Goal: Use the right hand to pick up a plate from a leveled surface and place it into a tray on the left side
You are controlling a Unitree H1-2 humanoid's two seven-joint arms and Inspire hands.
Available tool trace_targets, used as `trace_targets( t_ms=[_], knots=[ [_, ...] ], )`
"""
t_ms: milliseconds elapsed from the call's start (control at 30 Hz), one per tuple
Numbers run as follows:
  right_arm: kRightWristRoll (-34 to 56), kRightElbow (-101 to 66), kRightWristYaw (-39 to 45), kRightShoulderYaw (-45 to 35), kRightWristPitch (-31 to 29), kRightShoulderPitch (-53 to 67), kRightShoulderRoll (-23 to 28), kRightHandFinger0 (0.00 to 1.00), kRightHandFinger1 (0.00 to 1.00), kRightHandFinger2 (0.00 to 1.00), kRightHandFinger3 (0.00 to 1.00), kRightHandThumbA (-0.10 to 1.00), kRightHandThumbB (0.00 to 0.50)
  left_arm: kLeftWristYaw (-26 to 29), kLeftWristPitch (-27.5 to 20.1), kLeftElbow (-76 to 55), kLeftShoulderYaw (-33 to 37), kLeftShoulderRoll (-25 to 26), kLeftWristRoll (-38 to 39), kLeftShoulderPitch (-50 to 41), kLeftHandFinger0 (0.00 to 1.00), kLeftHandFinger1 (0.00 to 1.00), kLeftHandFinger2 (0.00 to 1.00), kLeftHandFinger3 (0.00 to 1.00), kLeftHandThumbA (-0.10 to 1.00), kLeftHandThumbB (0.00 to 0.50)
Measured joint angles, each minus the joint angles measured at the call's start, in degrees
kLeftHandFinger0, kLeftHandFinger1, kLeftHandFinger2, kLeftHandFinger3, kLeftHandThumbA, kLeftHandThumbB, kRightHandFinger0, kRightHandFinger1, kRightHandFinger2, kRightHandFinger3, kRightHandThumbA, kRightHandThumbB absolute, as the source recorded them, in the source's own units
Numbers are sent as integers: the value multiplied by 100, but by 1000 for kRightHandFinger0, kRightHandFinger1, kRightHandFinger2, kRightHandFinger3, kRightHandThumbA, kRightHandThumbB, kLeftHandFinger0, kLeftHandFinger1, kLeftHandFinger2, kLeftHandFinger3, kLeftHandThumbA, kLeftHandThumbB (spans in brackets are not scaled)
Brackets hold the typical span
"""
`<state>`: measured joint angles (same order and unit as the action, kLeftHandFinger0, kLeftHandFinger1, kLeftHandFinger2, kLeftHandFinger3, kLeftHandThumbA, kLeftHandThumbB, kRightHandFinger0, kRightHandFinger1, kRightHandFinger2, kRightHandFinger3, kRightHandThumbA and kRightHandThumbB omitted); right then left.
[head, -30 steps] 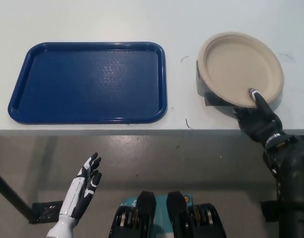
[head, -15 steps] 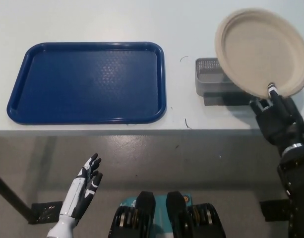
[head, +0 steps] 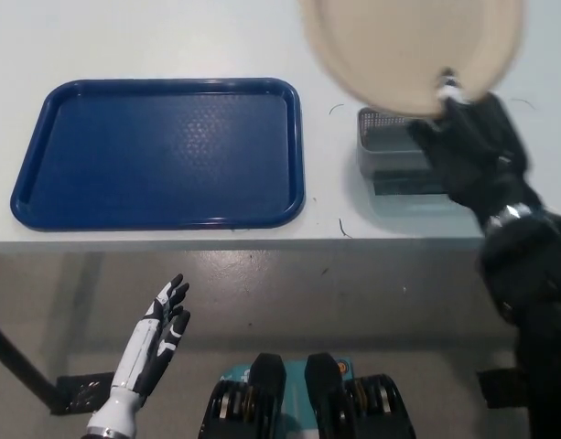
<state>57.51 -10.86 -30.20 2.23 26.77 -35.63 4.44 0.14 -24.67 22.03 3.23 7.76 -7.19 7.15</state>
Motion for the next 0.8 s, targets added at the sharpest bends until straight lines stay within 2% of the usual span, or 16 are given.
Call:
trace_targets(
  t_ms=[100,233,300,367,467,500,533,567,600,633,667,700,733,767,800],
  knots=[
    [-36,707,0,156,1,-300,-102,0,289,706,1000,-100,74,0,0,9,7,11,-5,7,1000,1000,1000,1000,930,219],
    [-212,1719,50,328,2,-655,-416,0,286,733,1000,-100,69,0,0,31,22,13,-22,13,1000,1000,1000,1000,932,236],
    [-306,2079,92,376,4,-766,-542,0,276,723,1000,-100,76,-1,0,38,25,13,-26,14,1000,1000,1000,1000,927,231],
    [-501,2714,201,397,4,-1005,-779,0,263,752,1000,-100,63,-2,0,46,26,13,-27,14,1000,1000,1000,1000,922,221],
    [-748,3506,358,388,-26,-1352,-1066,0,248,772,1000,-100,80,-3,-1,59,28,13,-26,20,1000,1000,1000,1000,903,230],
    [-843,3868,422,383,-50,-1494,-1151,0,247,786,862,-100,87,-5,-1,77,30,12,-25,29,1000,1000,1000,1000,903,236],
    [-911,4101,468,377,-81,-1601,-1209,0,250,789,671,-100,84,-6,-1,87,30,11,-24,34,1000,1000,1000,1000,905,238],
    [-1013,4479,545,358,-126,-1781,-1294,0,256,797,566,-100,89,-6,-1,106,30,11,-24,43,1000,1000,1000,1000,906,239],
    [-1072,4653,592,350,-147,-1868,-1338,0,265,811,529,-100,105,-7,-1,115,30,10,-25,49,1000,1000,1000,1000,907,238],
    [-1128,4818,642,345,-181,-1961,-1381,18,340,892,526,-100,135,-7,-1,124,30,10,-26,53,1000,1000,1000,1000,905,245],
    [-1222,5167,714,338,-251,-2103,-1432,1,295,806,591,-100,117,-7,-1,140,30,12,-28,59,1000,1000,1000,1000,901,254],
    [-1361,5539,814,331,-356,-2278,-1481,0,323,813,693,-100,115,-8,-1,150,31,11,-29,68,1000,1000,1000,1000,895,250],
    [-1447,5826,885,335,-429,-2401,-1518,0,340,832,870,-100,114,-10,-1,154,31,11,-28,72,1000,1000,1000,1000,893,249],
    [-1472,5912,908,336,-455,-2458,-1536,0,337,838,874,-100,111,-10,-1,156,31,11,-28,73,1000,1000,1000,1000,884,246],
    [-1626,6369,1002,336,-595,-2641,-1583,0,332,836,818,-100,111,-15,-1,161,33,10,-28,86,1000,1000,1000,1000,882,245]
  ],
)
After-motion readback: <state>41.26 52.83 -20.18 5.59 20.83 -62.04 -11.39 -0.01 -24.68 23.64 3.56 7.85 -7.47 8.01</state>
